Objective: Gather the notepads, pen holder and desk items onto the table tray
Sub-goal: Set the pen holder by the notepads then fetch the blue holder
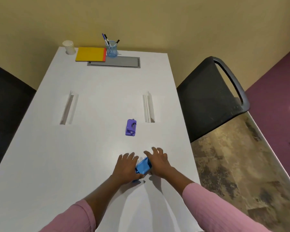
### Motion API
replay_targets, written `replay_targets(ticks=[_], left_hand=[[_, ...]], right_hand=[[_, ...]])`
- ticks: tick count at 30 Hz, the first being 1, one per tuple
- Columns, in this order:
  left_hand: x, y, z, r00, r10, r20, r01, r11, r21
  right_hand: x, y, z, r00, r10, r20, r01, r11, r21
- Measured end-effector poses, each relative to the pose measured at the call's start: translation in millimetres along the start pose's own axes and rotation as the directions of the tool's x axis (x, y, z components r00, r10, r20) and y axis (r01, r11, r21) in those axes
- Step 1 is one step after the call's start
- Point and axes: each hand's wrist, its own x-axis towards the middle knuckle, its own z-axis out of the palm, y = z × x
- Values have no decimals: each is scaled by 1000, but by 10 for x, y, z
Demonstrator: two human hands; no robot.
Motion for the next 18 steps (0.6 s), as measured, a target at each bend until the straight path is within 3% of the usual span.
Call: replay_targets(ticks=[9, 15, 18], left_hand=[[1, 23, 244, 1000, -17, -23, 19, 997, 73], [-11, 158, 185, 990, -19, -137, 27, 998, 54], [9, 322, 48, 989, -46, -140, 53, 998, 46]], right_hand=[[190, 46, 132, 985, -172, 3, 170, 967, -188], [152, 202, 126, 977, -203, -63, 193, 972, -133], [66, 373, 27, 975, -190, -114, 189, 982, -23]])
